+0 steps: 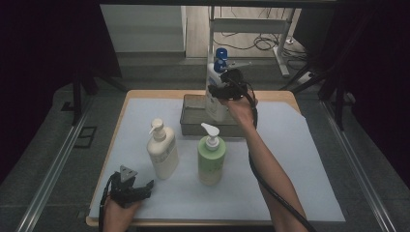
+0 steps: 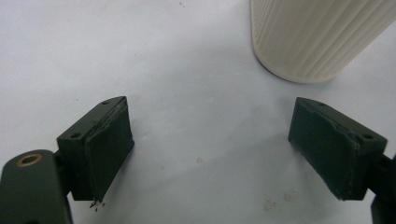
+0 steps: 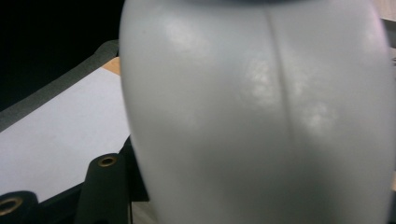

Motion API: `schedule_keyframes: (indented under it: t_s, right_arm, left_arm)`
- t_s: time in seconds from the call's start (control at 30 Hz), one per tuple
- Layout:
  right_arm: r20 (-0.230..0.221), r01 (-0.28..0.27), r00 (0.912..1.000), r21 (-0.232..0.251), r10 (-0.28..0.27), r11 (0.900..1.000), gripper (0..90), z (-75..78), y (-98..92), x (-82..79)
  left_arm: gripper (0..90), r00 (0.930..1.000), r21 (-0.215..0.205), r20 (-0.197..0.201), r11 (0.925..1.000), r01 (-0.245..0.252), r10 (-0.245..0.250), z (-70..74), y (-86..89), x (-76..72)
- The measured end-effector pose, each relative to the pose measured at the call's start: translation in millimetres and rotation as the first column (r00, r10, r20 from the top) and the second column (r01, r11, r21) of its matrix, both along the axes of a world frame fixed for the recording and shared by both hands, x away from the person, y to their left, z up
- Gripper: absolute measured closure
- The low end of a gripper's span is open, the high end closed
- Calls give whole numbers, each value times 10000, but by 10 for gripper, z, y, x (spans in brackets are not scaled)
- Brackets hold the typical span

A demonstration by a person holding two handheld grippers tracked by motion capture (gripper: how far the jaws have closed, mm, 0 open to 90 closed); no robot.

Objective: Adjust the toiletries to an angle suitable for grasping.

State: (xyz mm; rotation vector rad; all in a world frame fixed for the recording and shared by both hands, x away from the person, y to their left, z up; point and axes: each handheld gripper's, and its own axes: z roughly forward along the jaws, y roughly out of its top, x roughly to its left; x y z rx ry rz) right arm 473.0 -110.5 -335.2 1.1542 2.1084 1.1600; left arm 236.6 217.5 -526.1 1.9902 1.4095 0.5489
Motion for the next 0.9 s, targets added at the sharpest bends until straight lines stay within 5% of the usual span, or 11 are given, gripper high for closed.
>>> schedule_keyframes:
  t_s: [0.9]
  right_arm:
    - [-389,-166,9991,-186,159,9997,403,-432,100,57]
  left_arm:
    - [132,10000,-8,-17,10000,-12,12,0,-2,-2]
